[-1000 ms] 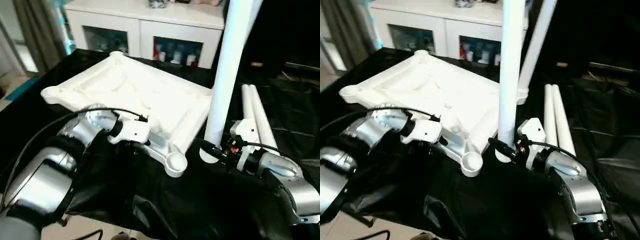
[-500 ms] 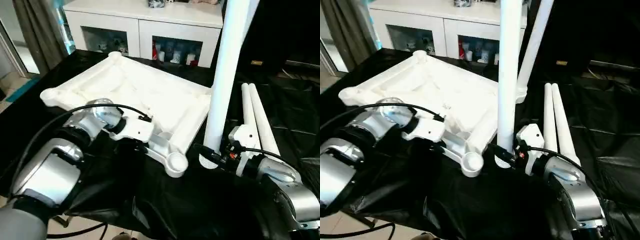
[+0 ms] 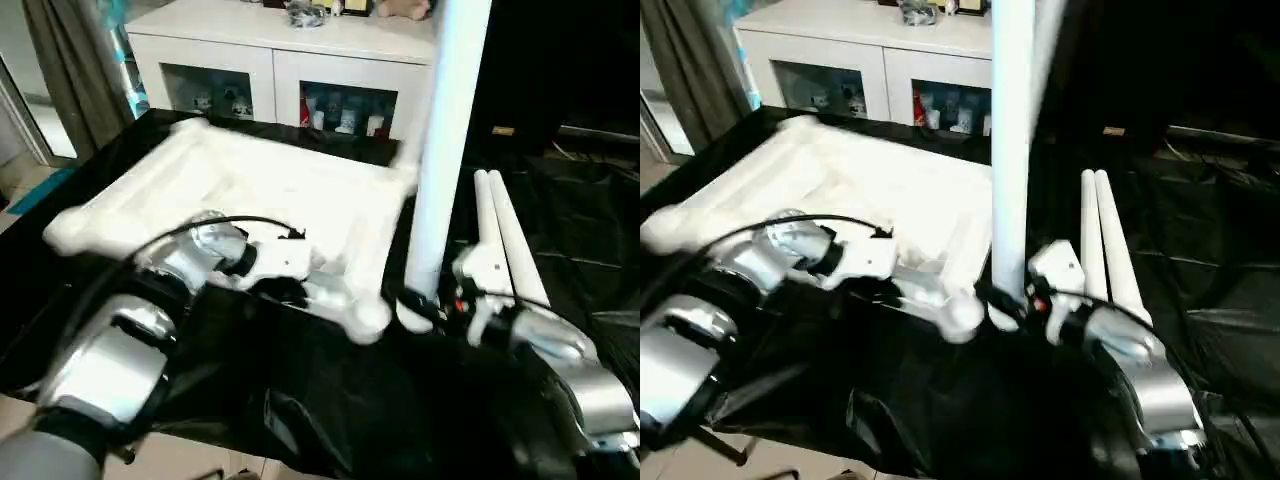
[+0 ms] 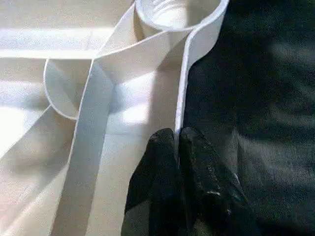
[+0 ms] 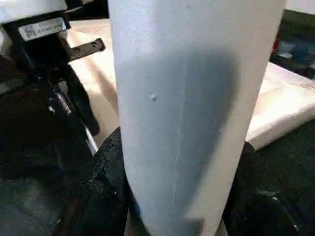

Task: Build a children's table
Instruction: Insert table leg to table base

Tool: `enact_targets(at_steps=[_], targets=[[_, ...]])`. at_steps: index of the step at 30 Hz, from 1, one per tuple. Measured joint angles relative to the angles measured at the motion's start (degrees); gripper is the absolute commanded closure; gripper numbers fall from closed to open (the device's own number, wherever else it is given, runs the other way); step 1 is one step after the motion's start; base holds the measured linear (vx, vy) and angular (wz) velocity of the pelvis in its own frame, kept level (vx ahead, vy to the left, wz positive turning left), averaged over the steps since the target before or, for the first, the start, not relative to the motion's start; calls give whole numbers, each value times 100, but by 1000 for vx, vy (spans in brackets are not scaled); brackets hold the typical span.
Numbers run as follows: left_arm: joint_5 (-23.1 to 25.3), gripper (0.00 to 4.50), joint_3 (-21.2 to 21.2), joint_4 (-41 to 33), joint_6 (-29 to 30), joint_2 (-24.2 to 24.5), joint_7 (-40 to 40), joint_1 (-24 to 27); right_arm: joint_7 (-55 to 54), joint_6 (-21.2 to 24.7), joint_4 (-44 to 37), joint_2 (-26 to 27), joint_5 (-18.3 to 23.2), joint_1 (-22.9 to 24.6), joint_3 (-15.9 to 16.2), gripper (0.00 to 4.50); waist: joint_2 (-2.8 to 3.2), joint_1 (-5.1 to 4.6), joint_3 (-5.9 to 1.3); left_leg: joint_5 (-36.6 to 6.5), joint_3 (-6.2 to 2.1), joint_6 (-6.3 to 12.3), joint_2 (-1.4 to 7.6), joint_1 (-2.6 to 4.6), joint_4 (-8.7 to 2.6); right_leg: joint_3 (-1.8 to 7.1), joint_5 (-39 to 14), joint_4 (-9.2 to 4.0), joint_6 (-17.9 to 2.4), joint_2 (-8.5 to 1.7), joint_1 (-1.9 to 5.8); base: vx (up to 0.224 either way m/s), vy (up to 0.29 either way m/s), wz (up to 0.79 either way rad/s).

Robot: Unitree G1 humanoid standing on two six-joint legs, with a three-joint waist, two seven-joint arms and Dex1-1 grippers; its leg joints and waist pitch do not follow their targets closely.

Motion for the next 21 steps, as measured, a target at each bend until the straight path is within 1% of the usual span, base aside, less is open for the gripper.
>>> enact_targets(at_steps=[4,8,12,14,16,19,21], targets=[[-172,449,208,-362,449,-63,212,207,-200,4,15,80,-12,-8,-33,256,-5,-17,3,0,4,0,0,-12,-9,-1,0,-17,0,-1,-13,0,0,0],[-218,449,354,-1030,742,-36,398,580,-383,44,170,214,-9,-38,-73,256,-6,-35,4,-1,5,1,1,-28,-24,-9,0,-38,0,-1,-25,0,0,0],[-251,449,436,-1614,1252,-18,602,838,-554,152,224,380,30,-253,-139,256,-10,-56,6,-2,12,4,1,-48,-25,-6,1,-38,-1,-1,-49,0,0,0],[-256,449,463,-1961,1602,-18,781,984,-639,235,223,466,122,-314,-229,256,-14,-86,9,-2,14,4,2,-48,-24,-3,1,-39,-1,-1,-50,0,0,0],[-256,449,513,-2186,1882,-18,929,1066,-694,335,230,504,166,-367,-269,256,-21,-145,13,-2,17,4,2,-53,-25,-1,1,-37,-1,-1,-58,0,0,0],[-265,449,652,-2508,2115,-22,1185,1263,-722,382,232,506,225,-418,-273,256,-48,-212,20,-2,17,3,6,-60,-28,-4,1,-35,0,0,-77,0,0,0],[-307,449,697,-2613,2163,-28,1246,1331,-749,390,246,507,227,-418,-274,256,-59,-225,27,-2,17,3,9,-70,-30,-6,1,-34,0,1,-92,0,0,0]])
